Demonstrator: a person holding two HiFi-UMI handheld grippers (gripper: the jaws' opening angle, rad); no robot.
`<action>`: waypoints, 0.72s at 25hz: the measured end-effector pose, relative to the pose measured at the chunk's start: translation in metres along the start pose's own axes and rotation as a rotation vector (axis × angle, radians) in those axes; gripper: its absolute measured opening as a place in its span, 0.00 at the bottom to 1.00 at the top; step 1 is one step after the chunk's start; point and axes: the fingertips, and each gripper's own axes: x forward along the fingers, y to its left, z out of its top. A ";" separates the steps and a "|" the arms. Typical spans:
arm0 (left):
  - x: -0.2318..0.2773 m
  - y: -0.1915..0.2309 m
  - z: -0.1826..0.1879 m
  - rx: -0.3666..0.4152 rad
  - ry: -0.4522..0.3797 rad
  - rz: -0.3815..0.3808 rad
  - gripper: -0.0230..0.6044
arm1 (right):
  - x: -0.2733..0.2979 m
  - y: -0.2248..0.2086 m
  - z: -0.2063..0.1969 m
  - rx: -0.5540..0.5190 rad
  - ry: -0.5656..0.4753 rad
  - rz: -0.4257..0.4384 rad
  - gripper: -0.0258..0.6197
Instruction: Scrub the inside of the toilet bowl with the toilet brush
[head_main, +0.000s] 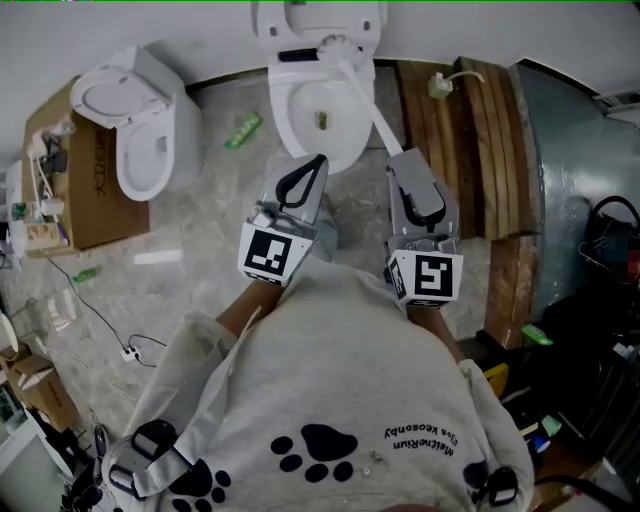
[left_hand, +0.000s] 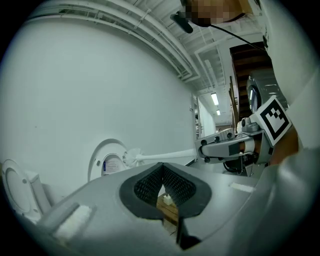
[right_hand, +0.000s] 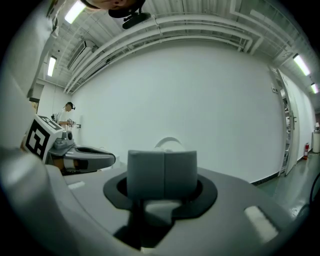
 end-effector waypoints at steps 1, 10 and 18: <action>0.010 0.006 0.002 0.000 -0.008 -0.009 0.04 | 0.010 -0.004 0.002 -0.005 -0.002 -0.009 0.28; 0.072 0.046 0.011 -0.001 -0.034 -0.069 0.04 | 0.067 -0.036 -0.001 -0.004 0.013 -0.084 0.28; 0.083 0.076 0.019 -0.008 -0.049 0.011 0.04 | 0.104 -0.038 0.009 -0.020 0.022 -0.041 0.28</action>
